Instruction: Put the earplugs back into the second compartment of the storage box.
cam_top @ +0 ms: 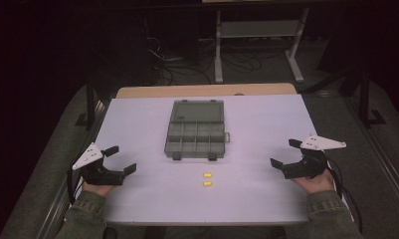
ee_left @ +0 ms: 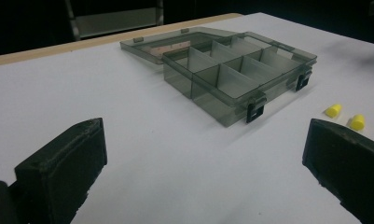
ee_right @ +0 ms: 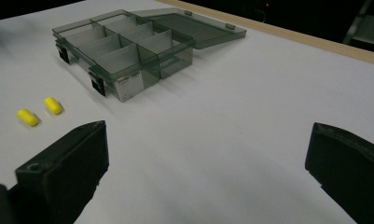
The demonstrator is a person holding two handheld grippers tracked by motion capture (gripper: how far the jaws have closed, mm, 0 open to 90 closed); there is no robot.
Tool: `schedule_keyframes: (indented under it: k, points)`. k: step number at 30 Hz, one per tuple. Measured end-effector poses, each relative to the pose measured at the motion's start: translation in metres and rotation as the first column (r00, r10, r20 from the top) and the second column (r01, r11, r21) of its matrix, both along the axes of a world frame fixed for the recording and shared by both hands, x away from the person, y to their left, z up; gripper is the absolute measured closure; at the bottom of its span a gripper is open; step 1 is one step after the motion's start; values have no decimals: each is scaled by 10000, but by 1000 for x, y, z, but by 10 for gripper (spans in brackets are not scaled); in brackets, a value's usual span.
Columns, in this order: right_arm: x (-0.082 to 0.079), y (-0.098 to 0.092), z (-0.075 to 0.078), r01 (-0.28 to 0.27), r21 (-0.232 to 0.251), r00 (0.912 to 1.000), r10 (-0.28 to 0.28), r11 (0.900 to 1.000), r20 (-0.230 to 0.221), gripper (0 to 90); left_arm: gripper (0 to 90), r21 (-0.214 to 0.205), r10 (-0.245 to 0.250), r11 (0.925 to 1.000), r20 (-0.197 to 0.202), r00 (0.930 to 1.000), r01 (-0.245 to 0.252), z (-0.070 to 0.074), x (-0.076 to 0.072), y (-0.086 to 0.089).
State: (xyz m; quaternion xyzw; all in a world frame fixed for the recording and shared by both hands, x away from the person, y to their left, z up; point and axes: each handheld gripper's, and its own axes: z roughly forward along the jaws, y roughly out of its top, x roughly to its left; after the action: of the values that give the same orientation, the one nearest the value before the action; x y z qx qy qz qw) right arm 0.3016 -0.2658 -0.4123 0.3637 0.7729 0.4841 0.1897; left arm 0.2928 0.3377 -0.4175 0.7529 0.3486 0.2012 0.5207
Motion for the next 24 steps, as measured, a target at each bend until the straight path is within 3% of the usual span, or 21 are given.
schedule_keyframes:
  k: [14,21,24]
  points:
    - [-1,1,0,-165,39,9999,166,9999,-33,0,0,14,-49,10000,-80,10000,49,0,-1,0]
    - [-3,3,0,-198,-259,9998,198,9995,-17,0,0,264,-556,9981,-155,9983,560,8,0,-6]
    - [-4,2,1,-175,-169,9998,176,9997,41,0,0,645,-809,9946,-65,9967,811,17,0,-12]
